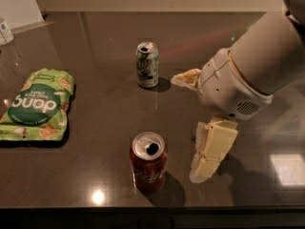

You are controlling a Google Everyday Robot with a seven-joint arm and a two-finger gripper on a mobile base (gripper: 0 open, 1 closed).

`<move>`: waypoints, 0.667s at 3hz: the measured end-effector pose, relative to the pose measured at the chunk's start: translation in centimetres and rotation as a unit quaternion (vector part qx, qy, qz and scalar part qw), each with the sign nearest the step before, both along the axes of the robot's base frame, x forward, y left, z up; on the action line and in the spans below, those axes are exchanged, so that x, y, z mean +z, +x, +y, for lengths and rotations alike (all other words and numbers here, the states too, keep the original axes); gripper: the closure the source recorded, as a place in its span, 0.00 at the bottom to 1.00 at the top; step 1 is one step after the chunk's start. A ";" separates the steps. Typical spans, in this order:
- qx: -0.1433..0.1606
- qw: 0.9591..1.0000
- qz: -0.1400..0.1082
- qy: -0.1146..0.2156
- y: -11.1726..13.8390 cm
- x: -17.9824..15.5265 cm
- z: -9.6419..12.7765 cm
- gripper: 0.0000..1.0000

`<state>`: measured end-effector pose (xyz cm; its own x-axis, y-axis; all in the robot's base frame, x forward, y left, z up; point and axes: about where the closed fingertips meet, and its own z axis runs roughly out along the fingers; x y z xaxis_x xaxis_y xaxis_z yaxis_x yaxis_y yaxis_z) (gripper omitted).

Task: Pick coke can

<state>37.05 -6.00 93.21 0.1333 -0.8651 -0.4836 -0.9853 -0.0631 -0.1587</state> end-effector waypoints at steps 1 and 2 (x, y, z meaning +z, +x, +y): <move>0.031 0.999 0.018 0.011 -1.2 -1.5 2.1 0.00; 0.066 0.997 0.028 0.018 -2.8 -2.6 3.8 0.00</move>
Offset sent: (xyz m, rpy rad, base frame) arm -0.0467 0.0550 -0.0441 0.0564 0.0886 0.2153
